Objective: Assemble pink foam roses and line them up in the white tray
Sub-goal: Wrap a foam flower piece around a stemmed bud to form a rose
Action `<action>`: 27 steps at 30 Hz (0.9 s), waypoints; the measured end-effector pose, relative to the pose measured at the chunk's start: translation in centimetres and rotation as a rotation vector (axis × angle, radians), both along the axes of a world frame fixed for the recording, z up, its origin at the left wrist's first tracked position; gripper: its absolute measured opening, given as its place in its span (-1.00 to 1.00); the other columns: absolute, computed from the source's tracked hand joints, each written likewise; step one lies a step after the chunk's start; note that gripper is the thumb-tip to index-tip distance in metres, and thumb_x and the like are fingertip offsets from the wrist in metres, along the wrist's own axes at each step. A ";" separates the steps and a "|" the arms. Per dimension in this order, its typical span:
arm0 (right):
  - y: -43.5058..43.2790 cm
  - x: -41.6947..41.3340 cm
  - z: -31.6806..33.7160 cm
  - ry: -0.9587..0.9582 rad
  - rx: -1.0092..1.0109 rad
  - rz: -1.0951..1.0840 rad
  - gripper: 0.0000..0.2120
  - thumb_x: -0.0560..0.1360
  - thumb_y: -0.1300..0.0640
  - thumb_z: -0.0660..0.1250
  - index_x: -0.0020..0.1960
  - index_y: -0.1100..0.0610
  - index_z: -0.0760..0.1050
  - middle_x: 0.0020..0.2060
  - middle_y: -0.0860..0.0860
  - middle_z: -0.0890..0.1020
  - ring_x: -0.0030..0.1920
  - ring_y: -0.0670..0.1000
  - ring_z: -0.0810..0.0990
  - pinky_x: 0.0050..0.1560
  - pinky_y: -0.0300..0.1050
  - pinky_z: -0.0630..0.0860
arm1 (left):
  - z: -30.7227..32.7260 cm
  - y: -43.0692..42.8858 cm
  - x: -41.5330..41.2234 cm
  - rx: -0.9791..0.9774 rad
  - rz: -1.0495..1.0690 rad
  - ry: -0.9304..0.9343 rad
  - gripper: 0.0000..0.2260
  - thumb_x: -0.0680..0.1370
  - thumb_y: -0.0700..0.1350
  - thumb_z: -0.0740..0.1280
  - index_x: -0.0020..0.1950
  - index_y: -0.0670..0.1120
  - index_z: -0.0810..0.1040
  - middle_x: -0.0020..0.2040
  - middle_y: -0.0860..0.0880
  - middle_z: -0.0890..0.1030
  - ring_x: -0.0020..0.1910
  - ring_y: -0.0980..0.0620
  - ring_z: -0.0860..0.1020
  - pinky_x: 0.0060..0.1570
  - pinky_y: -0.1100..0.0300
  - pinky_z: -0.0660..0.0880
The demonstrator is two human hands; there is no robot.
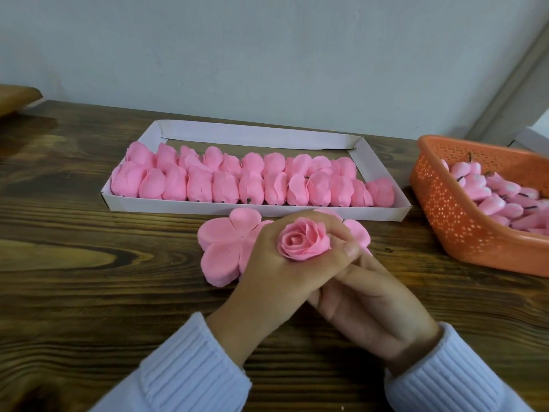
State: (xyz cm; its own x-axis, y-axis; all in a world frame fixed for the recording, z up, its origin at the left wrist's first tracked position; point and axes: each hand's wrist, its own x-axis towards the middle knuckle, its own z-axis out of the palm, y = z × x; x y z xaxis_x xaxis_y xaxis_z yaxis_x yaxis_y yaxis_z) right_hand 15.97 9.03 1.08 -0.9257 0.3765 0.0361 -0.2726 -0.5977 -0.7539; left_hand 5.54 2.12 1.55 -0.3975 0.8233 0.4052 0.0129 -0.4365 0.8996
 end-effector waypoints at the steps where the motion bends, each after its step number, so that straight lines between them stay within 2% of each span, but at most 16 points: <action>1: 0.0 0.0 0.0 0.013 -0.012 0.019 -0.46 0.35 0.17 0.54 0.28 0.28 0.51 0.23 0.21 0.56 0.27 0.13 0.53 0.26 0.03 0.50 | 0.0 0.0 0.0 0.002 0.001 -0.014 -0.94 0.36 -0.10 0.42 -0.21 -0.04 0.66 -0.14 0.03 0.68 -0.07 0.10 0.64 -0.05 0.30 0.53; 3: 0.1 0.0 0.0 0.004 -0.021 0.050 -0.46 0.35 0.11 0.54 0.28 0.21 0.52 0.22 0.18 0.57 0.24 0.11 0.54 0.27 0.03 0.49 | 0.0 0.0 0.0 -0.013 0.004 -0.063 -0.94 0.34 -0.08 0.42 -0.23 -0.02 0.68 -0.13 0.04 0.69 -0.06 0.11 0.65 -0.06 0.30 0.52; 5: 0.2 -0.1 0.0 -0.057 -0.047 0.056 -0.49 0.35 0.01 0.52 0.24 0.17 0.56 0.15 0.17 0.59 0.14 0.10 0.59 0.20 0.00 0.54 | 0.0 0.0 -0.1 -0.058 -0.006 -0.105 -0.94 0.34 -0.11 0.44 -0.21 -0.02 0.69 -0.06 0.08 0.68 -0.03 0.12 0.65 -0.07 0.29 0.54; 7: 0.0 -0.2 -0.1 -0.162 -0.034 0.025 -0.59 0.40 -0.09 0.40 0.15 0.13 0.63 0.12 0.18 0.58 0.07 0.08 0.60 0.14 -0.02 0.56 | -0.1 0.0 -0.1 -0.099 -0.006 -0.081 -0.88 0.38 -0.17 0.40 -0.14 -0.02 0.70 0.02 0.10 0.67 0.04 0.13 0.63 -0.01 0.27 0.54; 10: -0.4 -0.2 -0.3 -0.227 0.019 -0.029 -0.71 0.49 0.01 0.30 0.13 0.10 0.64 0.18 0.17 0.59 0.16 0.09 0.58 0.22 0.01 0.50 | 0.1 0.0 0.0 -0.094 -0.018 -0.034 -0.85 0.39 -0.20 0.40 -0.09 -0.03 0.69 0.07 0.09 0.65 0.07 0.16 0.61 -0.01 0.32 0.51; 12: -0.3 -0.2 -0.2 -0.168 0.002 -0.035 -0.73 0.47 0.10 0.32 0.13 0.12 0.63 0.17 0.12 0.62 0.21 0.06 0.58 0.26 0.02 0.47 | 0.2 0.0 0.0 -0.063 -0.016 0.022 -0.85 0.38 -0.22 0.43 -0.08 -0.06 0.67 0.07 0.02 0.65 0.09 0.15 0.60 0.04 0.32 0.50; 15: -0.1 0.0 -0.2 -0.080 -0.005 -0.005 -0.70 0.49 0.17 0.30 0.20 0.16 0.58 0.19 0.10 0.60 0.25 0.06 0.55 0.25 0.00 0.49 | 0.1 0.0 -0.1 -0.040 -0.016 0.045 -0.89 0.38 -0.23 0.44 -0.13 -0.07 0.67 0.05 0.02 0.65 0.09 0.14 0.60 0.07 0.30 0.49; 19: -0.1 -0.2 -0.2 -0.085 -0.016 0.084 -0.56 0.41 -0.02 0.47 0.25 0.08 0.55 0.25 0.06 0.56 0.27 0.04 0.53 0.27 0.00 0.46 | 0.2 -0.1 -0.1 -0.052 -0.036 0.040 -0.94 0.38 -0.14 0.47 -0.17 -0.02 0.69 0.05 0.08 0.65 0.11 0.17 0.59 0.06 0.36 0.46; 21: -0.1 -0.1 -0.3 -0.149 0.024 0.057 -0.63 0.43 -0.07 0.40 0.18 0.04 0.60 0.22 0.04 0.60 0.24 0.03 0.54 0.25 -0.03 0.48 | 0.2 -0.1 0.0 -0.072 -0.035 0.028 -0.88 0.38 -0.14 0.47 -0.11 0.02 0.68 0.09 0.10 0.63 0.14 0.18 0.57 0.07 0.36 0.46; 24: -0.3 0.0 -0.1 -0.120 0.041 -0.004 -0.67 0.48 0.09 0.30 0.21 0.15 0.56 0.17 0.07 0.61 0.21 0.03 0.57 0.16 -0.07 0.55 | 0.3 -0.1 0.1 -0.068 -0.015 0.072 -0.83 0.36 -0.18 0.45 -0.10 0.03 0.66 0.09 0.09 0.60 0.19 0.21 0.53 0.11 0.36 0.45; 27: -0.2 0.0 0.0 -0.065 0.037 -0.033 -0.51 0.49 0.22 0.25 0.38 0.35 0.30 0.22 0.17 0.55 0.28 0.10 0.52 0.26 0.00 0.48 | 0.4 0.0 0.1 -0.067 0.016 0.086 -0.84 0.34 -0.17 0.46 -0.13 0.03 0.66 0.11 0.03 0.60 0.15 0.24 0.55 0.12 0.35 0.45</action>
